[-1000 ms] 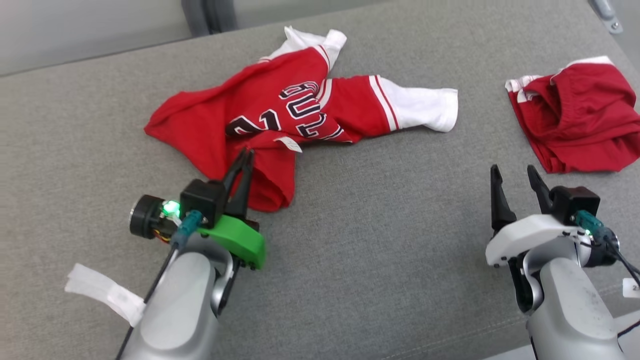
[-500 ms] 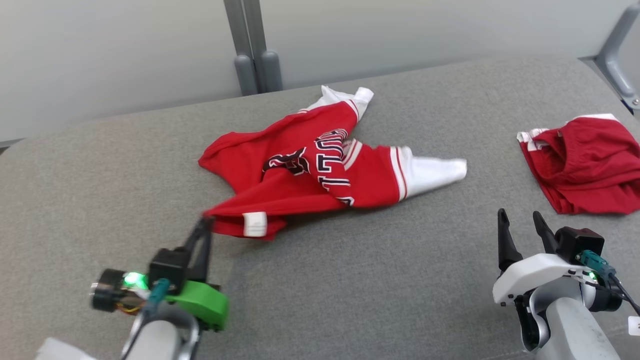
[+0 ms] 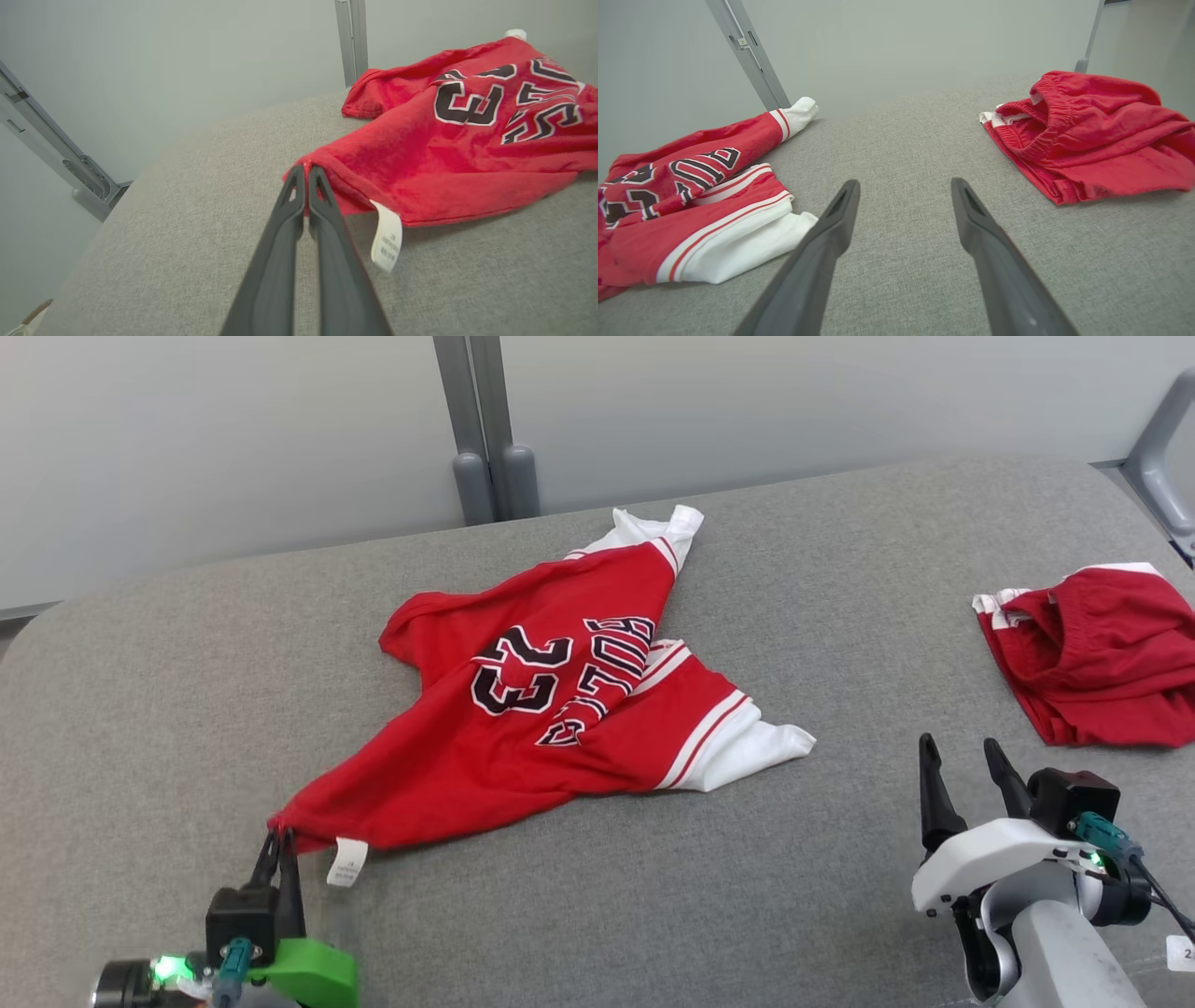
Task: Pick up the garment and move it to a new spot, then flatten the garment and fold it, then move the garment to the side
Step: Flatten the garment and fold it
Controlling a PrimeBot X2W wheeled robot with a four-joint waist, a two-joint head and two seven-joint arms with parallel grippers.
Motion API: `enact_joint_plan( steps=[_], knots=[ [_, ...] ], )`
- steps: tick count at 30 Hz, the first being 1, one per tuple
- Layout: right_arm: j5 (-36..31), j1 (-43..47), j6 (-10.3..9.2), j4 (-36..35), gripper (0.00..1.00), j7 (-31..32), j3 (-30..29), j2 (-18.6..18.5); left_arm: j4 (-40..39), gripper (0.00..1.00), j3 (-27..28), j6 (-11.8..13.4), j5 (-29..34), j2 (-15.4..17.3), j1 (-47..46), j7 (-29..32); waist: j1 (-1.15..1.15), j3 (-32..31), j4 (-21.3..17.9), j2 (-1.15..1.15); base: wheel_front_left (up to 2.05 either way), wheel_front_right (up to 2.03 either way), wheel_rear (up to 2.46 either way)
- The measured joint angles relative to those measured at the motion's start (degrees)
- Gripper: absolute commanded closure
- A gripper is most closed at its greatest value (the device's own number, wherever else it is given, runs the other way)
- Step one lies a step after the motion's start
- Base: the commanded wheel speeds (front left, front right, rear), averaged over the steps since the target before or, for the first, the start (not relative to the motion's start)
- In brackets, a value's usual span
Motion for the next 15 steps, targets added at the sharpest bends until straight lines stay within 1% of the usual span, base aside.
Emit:
enact_joint_plan(
  steps=[4,8,12,15],
  knots=[
    [0.5,0.4,-0.01,-0.7,0.0,0.0,1.5,0.0,3.7,0.0,1.1,1.8,-0.1,-2.1,2.0,0.0,0.0,0.0,-0.1,0.0,0.0,0.0,0.0],
    [0.8,0.6,-0.01,-2.9,0.0,0.0,3.8,0.0,3.3,0.0,3.7,3.6,-1.4,-3.8,3.4,0.0,0.0,0.0,0.1,0.0,0.0,0.0,0.0],
    [0.6,0.9,0.0,-6.0,0.0,0.0,6.2,0.0,0.1,0.0,4.7,3.5,-1.6,-4.7,3.9,0.0,0.0,0.1,0.6,0.0,0.0,0.0,0.0],
    [0.2,1.4,-0.01,-6.1,0.0,0.0,7.5,0.0,-0.6,0.0,5.4,3.1,-1.4,-4.9,3.9,0.0,0.0,0.3,1.2,0.0,0.0,0.0,0.0]
  ],
)
